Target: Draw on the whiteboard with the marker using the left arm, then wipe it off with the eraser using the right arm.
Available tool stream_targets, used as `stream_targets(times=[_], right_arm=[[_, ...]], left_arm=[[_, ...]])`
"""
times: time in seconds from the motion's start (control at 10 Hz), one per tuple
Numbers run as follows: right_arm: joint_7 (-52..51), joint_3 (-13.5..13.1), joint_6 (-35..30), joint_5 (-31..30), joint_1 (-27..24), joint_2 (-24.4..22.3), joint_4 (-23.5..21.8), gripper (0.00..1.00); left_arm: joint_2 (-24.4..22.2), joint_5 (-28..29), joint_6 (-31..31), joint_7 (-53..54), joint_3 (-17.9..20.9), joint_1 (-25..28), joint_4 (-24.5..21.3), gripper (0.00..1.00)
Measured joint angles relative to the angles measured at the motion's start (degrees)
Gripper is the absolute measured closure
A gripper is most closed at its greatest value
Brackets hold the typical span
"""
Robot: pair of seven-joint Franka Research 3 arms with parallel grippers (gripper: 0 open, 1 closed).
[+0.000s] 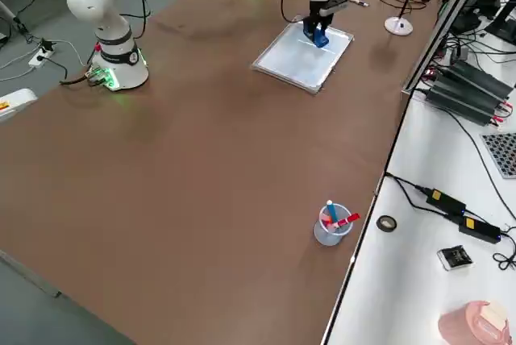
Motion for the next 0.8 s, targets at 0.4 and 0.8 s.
stream_targets(times=[0.4,0.8], right_arm=[[-12.25,2.36,-1.06,2.97,-8.30,-9.94,-10.10,0.44],[-27.35,2.75,-0.66,3.28,-17.23,-13.89,-16.83,0.44]], left_arm=[[0.00,0.00,-0.01,-0.14,0.01,0.01,0.00,0.00],[0.00,0.00,-0.02,-0.30,-0.07,-0.05,0.00,0.00]])
